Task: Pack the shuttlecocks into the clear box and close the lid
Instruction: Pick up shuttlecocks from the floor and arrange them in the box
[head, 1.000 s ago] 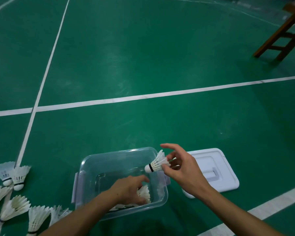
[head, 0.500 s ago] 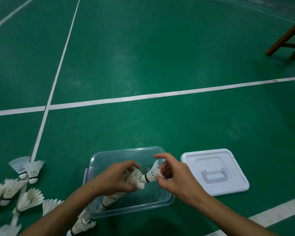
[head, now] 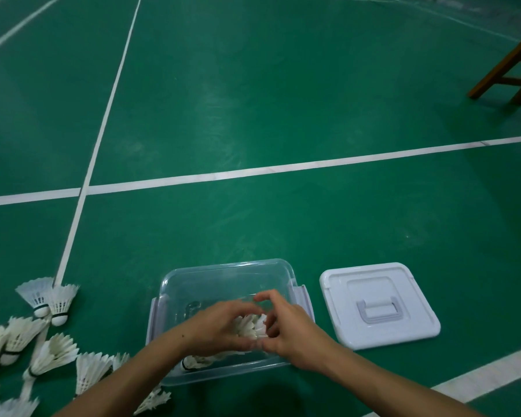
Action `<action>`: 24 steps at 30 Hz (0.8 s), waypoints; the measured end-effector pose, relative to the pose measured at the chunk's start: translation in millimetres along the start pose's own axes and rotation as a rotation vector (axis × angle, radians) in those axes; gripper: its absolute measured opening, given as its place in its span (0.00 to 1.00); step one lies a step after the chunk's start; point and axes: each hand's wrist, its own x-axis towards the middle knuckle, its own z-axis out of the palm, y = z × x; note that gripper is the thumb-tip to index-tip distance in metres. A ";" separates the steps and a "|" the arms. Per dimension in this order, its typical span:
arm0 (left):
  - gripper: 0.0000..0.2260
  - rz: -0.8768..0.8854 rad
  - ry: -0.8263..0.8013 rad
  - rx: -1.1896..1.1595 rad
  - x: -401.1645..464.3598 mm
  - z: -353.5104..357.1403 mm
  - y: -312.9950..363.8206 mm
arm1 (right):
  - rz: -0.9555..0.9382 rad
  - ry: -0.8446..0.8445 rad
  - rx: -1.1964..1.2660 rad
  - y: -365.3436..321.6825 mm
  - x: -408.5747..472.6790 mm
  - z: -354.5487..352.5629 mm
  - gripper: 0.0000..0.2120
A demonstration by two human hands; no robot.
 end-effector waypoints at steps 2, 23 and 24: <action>0.26 -0.002 -0.038 0.061 7.3 8.1 -0.5 | 0.019 -0.061 -0.049 -4.1 -2.8 -7.4 0.38; 0.43 -0.184 0.049 0.201 33.0 27.0 17.2 | -0.116 0.203 0.226 -18.2 -16.0 -102.7 0.26; 0.44 -0.165 0.123 0.154 27.4 19.5 22.1 | -0.133 0.200 0.212 -23.1 -14.7 -105.0 0.25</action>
